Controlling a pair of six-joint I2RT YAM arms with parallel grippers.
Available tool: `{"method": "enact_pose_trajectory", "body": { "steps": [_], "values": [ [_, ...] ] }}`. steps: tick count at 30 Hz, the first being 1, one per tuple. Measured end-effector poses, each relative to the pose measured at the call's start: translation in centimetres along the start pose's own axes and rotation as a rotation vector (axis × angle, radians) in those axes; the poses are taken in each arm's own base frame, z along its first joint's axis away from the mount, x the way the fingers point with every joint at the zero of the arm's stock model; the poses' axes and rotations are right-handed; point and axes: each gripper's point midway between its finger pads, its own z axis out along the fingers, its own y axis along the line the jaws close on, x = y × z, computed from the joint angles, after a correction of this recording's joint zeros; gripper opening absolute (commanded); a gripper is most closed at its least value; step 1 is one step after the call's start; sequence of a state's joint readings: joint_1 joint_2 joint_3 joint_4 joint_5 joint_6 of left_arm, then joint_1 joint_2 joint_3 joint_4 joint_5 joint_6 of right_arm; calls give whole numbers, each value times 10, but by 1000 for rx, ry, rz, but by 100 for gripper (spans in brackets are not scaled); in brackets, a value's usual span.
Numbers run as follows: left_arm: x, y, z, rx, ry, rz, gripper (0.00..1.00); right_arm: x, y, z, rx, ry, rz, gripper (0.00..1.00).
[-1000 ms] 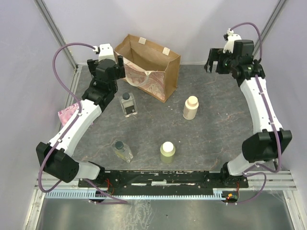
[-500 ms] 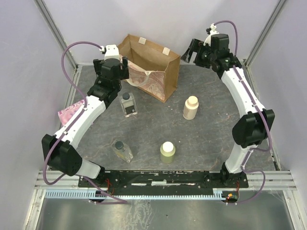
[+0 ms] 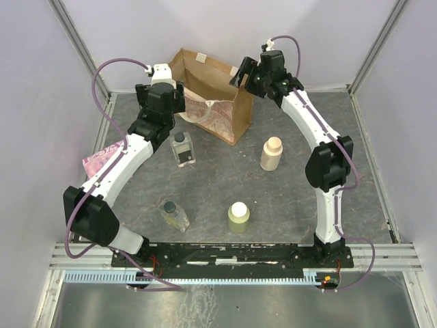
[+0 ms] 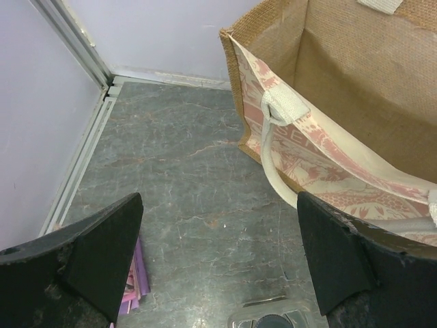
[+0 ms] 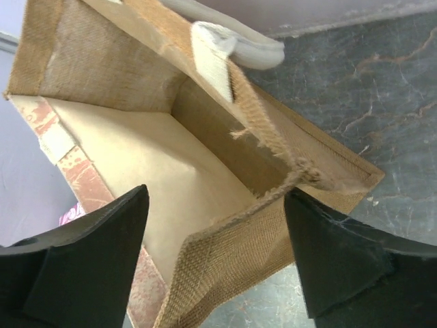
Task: Place the personal care products into the canvas bag
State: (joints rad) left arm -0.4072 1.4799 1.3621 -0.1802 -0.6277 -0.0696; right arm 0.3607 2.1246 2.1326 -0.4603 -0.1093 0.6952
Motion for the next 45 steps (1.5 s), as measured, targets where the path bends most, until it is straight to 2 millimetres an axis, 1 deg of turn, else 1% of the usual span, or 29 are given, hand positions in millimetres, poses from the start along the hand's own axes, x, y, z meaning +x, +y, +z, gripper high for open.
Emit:
{"method": "enact_pose_trajectory", "body": {
  "steps": [2,5,7,10,13,15,18,22,24,26,27,29,31,33,34,35,36,40,45],
  "values": [
    [-1,1,0,-4,-2,1,100,5,-4,4,22,10,-9,62],
    [-1,3,1,-9,-2,5,100,10,-15,4,65,28,-26,39],
    [-1,4,2,-11,-1,5,100,11,-21,2,89,31,-49,28],
    [0,4,3,-11,1,6,99,12,-32,-3,137,40,-90,18],
    [-1,1,8,-10,3,8,99,14,-41,-14,180,61,-119,5],
    [-1,-1,10,-8,6,12,100,16,-48,-25,206,88,-127,0],
    [-1,-2,12,-3,9,23,100,13,-63,-44,251,131,-125,0],
    [-6,-5,12,16,1,31,100,8,-90,-65,320,187,-130,0],
    [-11,-8,13,30,-6,32,100,8,-101,-75,349,210,-136,7],
    [-12,-12,14,47,-11,31,100,7,-105,-85,363,225,-145,16],
    [-12,-15,16,55,-11,33,99,9,-105,-89,365,235,-155,23],
    [-9,-20,19,73,-7,41,100,13,-104,-99,369,253,-168,43],
    [-5,-27,23,94,-1,44,99,16,-103,-106,369,265,-181,66],
    [-1,-36,30,125,8,50,100,17,-102,-113,370,275,-198,82],
    [1,-41,33,137,11,54,100,17,-101,-116,370,275,-200,86],
    [3,-46,38,153,14,62,100,17,-100,-120,372,275,-209,90],
    [4,-51,44,167,16,71,100,14,-98,-124,372,268,-219,92],
    [2,-60,62,187,11,82,100,3,-91,-138,366,231,-238,96],
    [-2,-56,87,171,-1,73,100,-6,-82,-158,351,203,-266,98]
  ]
}}
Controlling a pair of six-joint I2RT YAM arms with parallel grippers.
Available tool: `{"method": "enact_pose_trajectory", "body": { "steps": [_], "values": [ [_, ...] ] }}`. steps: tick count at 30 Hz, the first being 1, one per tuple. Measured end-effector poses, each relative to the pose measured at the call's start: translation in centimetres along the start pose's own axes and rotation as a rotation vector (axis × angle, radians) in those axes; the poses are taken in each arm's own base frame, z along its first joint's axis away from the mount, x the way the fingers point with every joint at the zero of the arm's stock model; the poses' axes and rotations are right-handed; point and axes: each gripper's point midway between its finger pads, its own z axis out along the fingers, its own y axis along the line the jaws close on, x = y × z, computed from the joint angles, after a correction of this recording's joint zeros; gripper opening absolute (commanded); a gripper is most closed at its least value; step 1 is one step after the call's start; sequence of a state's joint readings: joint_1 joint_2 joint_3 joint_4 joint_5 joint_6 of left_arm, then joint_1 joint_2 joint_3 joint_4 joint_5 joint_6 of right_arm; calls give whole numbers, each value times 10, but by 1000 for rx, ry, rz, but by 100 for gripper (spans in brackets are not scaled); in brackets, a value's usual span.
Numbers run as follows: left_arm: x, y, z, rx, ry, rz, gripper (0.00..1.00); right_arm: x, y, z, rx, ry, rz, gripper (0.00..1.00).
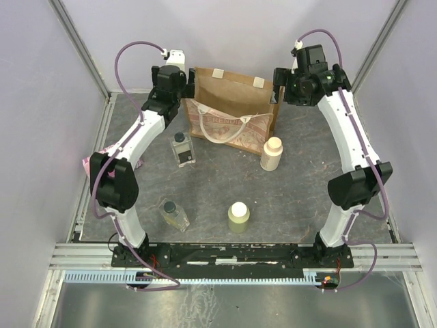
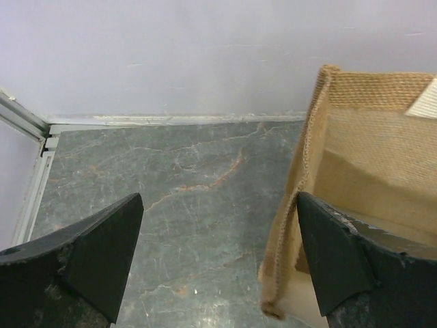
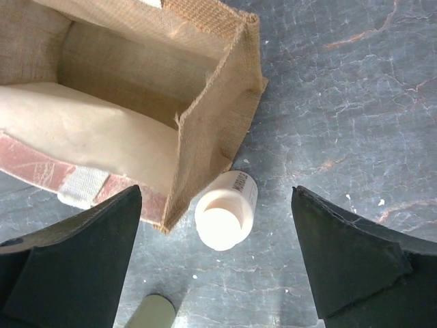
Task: Place the personal care products into the canvas bag
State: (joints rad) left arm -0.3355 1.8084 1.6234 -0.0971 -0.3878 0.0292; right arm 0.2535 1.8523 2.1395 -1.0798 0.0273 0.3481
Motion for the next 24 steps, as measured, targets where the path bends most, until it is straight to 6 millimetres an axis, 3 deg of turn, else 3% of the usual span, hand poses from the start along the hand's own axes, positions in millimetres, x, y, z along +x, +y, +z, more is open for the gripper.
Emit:
{"method": "enact_pose_trajectory", "body": {
  "steps": [2,5,9,12,13,18,24],
  "values": [
    [3,4,7,-8,5,0,96,1,-1,-7,-1,-6,-14,98],
    [12,5,16,-2,22,3,79,14,-6,-14,5,17,-36,98],
    [17,-3,21,50,33,5,44,36,-13,-17,18,71,-60,97],
    [18,-15,23,112,36,4,8,57,-19,-18,23,120,-69,97],
    [18,-20,23,137,38,5,3,63,-20,-18,24,135,-70,97],
    [14,-35,25,211,35,2,3,101,-26,-19,21,217,-78,97],
    [16,-32,25,196,49,-1,3,127,-28,-12,33,285,-97,98]
  ]
}}
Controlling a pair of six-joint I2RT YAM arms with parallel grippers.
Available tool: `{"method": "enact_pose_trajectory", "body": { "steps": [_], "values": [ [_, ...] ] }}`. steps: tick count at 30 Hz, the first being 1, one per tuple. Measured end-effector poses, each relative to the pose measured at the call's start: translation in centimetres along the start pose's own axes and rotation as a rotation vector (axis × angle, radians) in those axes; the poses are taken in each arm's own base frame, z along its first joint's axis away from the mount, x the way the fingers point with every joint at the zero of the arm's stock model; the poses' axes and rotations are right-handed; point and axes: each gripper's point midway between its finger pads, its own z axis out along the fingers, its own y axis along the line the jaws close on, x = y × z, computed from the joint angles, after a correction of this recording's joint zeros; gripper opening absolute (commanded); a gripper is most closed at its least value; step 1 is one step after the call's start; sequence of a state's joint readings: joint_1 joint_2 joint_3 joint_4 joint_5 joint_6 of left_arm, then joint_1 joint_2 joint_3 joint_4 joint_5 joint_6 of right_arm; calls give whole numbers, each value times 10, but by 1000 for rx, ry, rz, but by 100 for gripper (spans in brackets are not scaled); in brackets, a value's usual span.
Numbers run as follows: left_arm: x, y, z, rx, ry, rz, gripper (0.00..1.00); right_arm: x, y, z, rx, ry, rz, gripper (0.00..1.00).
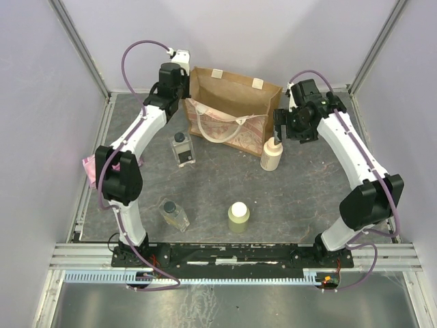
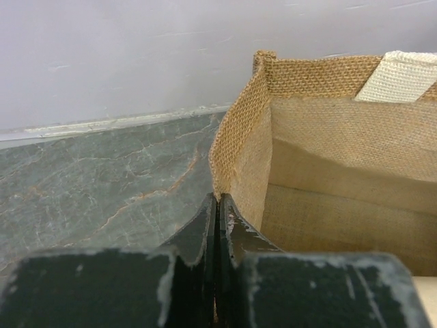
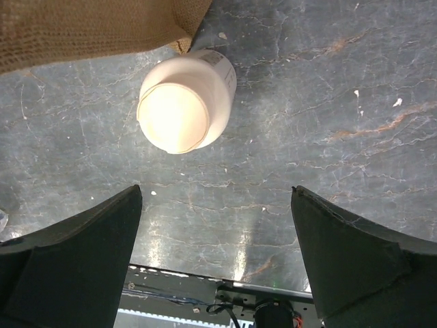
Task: Place the personal care products into the canvas bag
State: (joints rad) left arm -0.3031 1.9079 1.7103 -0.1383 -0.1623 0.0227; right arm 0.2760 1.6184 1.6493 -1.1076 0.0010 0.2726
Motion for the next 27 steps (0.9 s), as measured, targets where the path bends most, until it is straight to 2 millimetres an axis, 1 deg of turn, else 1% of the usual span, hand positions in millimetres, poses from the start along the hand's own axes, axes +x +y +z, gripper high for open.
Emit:
{"method": "enact_pose_trajectory", "body": {
  "steps": [4,8,11,14,17,20,27],
  "values": [
    [1,8,2,-45,18,3,3,1,7,2,1,-1,-10,98],
    [5,19,1,-86,38,4,3,-2,12,10,7,-4,7,98],
    [7,34,1,-128,43,-3,3,-2,12,20,16,4,30,98],
    [8,55,1,-176,47,-12,3,0,12,29,29,21,47,98],
    [9,68,0,-205,49,-18,3,4,12,37,38,40,62,98],
    [11,76,0,-226,53,-21,3,6,13,47,43,61,72,98],
    [12,78,-2,-231,55,-21,3,21,20,79,65,171,74,97]
  ]
}}
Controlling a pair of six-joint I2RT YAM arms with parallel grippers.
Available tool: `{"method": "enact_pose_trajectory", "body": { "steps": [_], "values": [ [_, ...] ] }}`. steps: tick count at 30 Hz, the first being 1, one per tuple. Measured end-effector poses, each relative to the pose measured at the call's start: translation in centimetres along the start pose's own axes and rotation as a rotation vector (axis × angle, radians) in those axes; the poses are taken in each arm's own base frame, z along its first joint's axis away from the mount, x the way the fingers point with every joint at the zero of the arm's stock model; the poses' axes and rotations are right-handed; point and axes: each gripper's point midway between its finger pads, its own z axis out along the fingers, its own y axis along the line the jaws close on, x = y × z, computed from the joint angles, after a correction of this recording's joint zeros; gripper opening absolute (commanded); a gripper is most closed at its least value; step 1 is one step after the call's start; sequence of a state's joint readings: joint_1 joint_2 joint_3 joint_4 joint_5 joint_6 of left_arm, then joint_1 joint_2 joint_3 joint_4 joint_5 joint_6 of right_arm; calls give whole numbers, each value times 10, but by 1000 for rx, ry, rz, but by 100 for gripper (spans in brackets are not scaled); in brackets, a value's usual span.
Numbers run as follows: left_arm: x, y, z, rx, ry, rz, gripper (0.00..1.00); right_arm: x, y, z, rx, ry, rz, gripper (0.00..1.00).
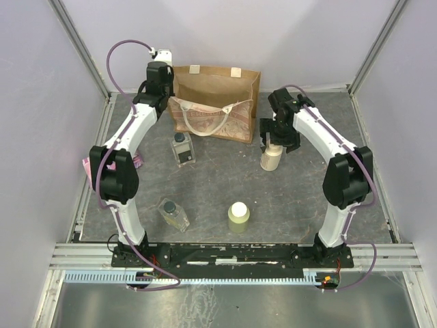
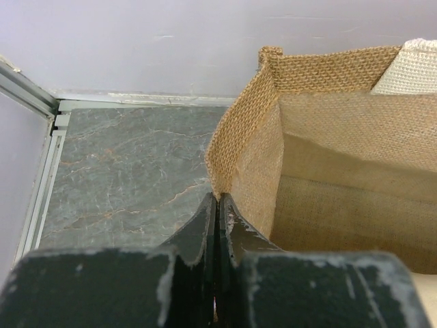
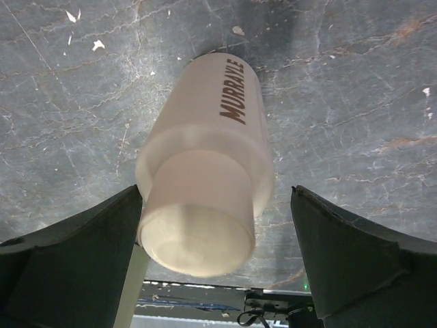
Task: Place the personal care products into the canvas bag
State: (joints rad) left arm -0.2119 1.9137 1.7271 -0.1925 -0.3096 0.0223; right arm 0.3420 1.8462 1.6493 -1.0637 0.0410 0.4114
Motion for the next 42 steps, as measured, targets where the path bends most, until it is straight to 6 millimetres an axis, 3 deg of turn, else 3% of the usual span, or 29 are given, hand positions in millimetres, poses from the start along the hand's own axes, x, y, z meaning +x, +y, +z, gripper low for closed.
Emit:
{"method": "enact_pose_trajectory", "body": {
  "steps": [6,15,29,37,42],
  "values": [
    [2,1,-1,0,2,1,3,6,6,14,17,49,-5,95],
    [4,3,-4,0,5,1,3,14,7,28,46,96,-15,79],
    [4,-9,-5,79,-4,-3,3,15,4,31,68,101,-46,2],
    [3,-33,-11,148,-8,10,3,14,-8,24,112,93,-62,0],
    [4,-63,-20,221,-10,37,3,-7,-29,-13,134,61,-48,0]
  ]
}}
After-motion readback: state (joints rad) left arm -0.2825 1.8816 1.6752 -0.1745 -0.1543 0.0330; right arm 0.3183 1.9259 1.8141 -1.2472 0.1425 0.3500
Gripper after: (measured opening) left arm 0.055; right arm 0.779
